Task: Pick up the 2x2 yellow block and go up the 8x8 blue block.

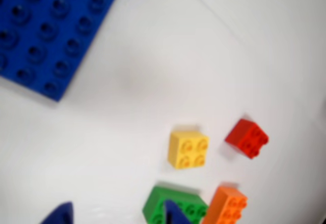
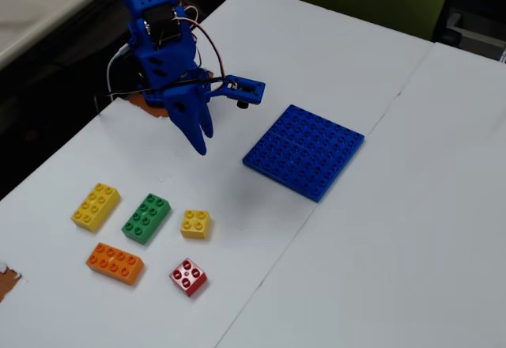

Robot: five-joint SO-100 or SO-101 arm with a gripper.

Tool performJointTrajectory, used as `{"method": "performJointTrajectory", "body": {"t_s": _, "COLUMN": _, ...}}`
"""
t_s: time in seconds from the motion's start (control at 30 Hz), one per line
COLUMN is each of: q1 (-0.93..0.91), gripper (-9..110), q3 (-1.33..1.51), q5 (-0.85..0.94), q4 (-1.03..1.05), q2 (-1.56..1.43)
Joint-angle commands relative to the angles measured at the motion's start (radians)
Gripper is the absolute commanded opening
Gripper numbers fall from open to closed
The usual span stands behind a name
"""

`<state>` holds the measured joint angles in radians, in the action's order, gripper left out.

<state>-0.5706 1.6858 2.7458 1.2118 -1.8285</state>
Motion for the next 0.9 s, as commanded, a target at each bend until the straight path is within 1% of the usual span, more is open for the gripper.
{"method": "performJointTrajectory", "body": {"t_s": 0.0, "q1": -0.043, "gripper": 24, "q3": -0.261, "q5": 0.089, "q4": 0.117, "q2": 0.161}}
{"method": "performJointTrajectory", "body": {"t_s": 0.13, "q1": -0.072, "gripper": 25, "q3": -0.314, "q5": 0.133, "q4": 0.084, "q2": 0.301}}
{"method": "performJointTrajectory", "body": {"t_s": 0.3, "q1": -0.137, "gripper": 26, "q3": -0.503, "q5": 0.146, "q4": 0.097, "q2": 0.489}}
{"method": "performJointTrajectory", "body": {"t_s": 0.5, "q1": -0.19, "gripper": 27, "q3": -0.738, "q5": 0.032, "q4": 0.115, "q2": 0.699}}
{"method": "performJointTrajectory", "body": {"t_s": 0.67, "q1": -0.198, "gripper": 28, "q3": -0.856, "q5": -0.043, "q4": 0.109, "q2": 0.785}}
{"method": "performJointTrajectory", "body": {"t_s": 0.77, "q1": -0.192, "gripper": 28, "q3": -0.907, "q5": -0.06, "q4": 0.112, "q2": 0.827}}
{"method": "performJointTrajectory", "body": {"t_s": 0.87, "q1": -0.186, "gripper": 28, "q3": -0.923, "q5": -0.04, "q4": 0.1, "q2": 0.857}}
